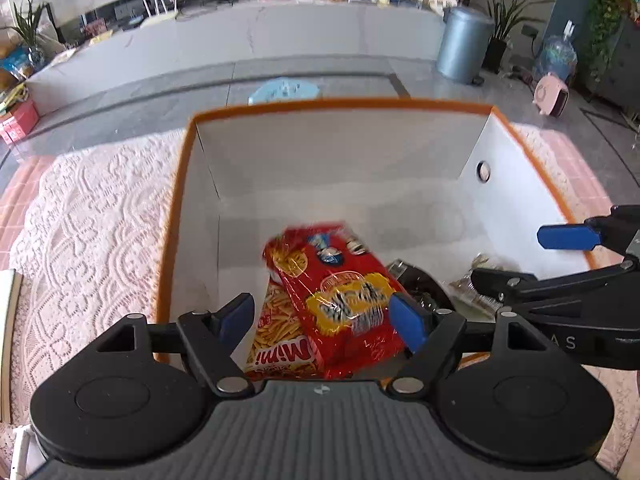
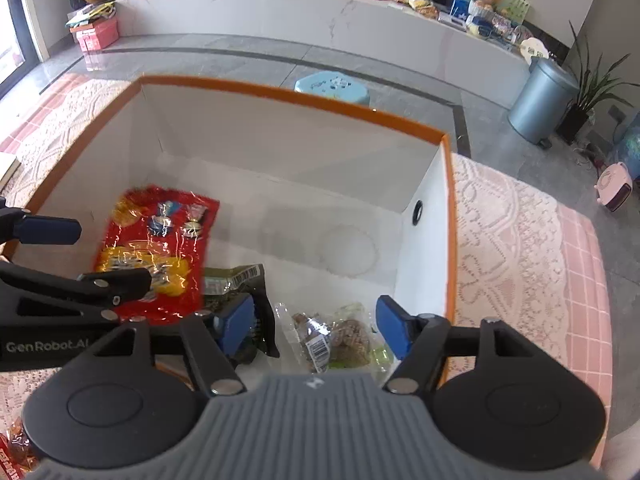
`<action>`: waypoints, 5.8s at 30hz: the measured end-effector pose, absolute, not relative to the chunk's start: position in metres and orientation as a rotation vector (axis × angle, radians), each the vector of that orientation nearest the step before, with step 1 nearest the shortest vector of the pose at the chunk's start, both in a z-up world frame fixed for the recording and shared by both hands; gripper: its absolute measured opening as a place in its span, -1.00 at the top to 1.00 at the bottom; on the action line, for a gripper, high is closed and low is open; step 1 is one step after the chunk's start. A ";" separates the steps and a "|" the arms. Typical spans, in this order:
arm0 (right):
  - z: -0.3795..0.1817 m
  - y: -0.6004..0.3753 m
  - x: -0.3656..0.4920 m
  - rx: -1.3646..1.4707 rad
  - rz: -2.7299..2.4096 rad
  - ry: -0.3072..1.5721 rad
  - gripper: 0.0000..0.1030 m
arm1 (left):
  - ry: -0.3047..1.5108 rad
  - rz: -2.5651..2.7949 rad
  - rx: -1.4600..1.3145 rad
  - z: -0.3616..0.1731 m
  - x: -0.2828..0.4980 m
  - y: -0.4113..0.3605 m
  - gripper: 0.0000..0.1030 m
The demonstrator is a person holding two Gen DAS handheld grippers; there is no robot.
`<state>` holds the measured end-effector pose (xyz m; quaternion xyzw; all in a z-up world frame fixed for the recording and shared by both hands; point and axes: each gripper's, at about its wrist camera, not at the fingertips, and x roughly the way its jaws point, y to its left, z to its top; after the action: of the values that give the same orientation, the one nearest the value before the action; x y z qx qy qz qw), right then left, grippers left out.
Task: Organize snacks
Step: 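Open both tools to drop the bags into the box, then move both tools back toward the remaining snack pile, then grasp the white wrapped packet with the left tool while the right tool grasps the clear candy bag, then lift both held packets and carry them over the orange box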
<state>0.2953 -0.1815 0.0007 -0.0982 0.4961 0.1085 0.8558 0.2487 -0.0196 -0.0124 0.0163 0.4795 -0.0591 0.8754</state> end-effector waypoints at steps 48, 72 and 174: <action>0.041 -0.218 0.021 0.027 0.127 0.614 -0.82 | 0.726 -0.355 -0.105 0.021 0.035 0.021 -0.76; -0.028 -0.173 0.014 -0.196 0.250 0.699 -0.11 | 0.950 -0.349 -0.001 -0.060 0.062 0.007 -0.69; 0.082 -0.216 0.054 -0.106 0.256 0.414 0.74 | 0.560 -0.307 -0.044 0.057 0.111 -0.026 -0.06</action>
<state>0.0538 -0.2163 0.0816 -0.0524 0.2049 0.1269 0.9691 0.1106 -0.0259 0.0568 -0.0214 0.2754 -0.1510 0.9492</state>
